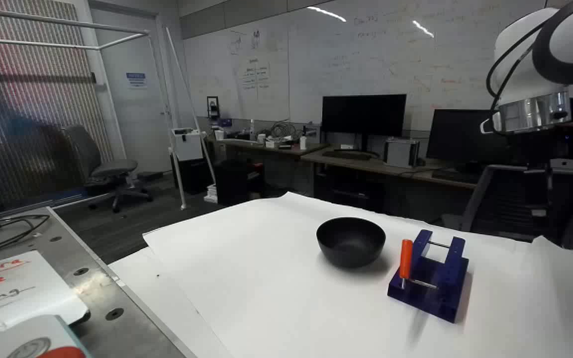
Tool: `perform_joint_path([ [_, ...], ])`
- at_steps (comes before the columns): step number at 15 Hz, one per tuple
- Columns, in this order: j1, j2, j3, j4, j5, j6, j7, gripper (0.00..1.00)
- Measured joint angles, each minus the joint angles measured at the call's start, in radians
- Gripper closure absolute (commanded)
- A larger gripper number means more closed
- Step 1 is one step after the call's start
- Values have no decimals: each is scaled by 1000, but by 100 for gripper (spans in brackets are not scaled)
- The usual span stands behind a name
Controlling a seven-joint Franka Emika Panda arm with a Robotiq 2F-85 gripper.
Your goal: Put the wrench in the bowl
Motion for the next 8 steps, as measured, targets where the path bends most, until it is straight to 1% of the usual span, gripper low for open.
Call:
perform_joint_path([
  [6, 0, 1, 3, 6, 0, 1, 0, 0],
  [8, 10, 14, 26, 16, 0, 7, 7, 0],
])
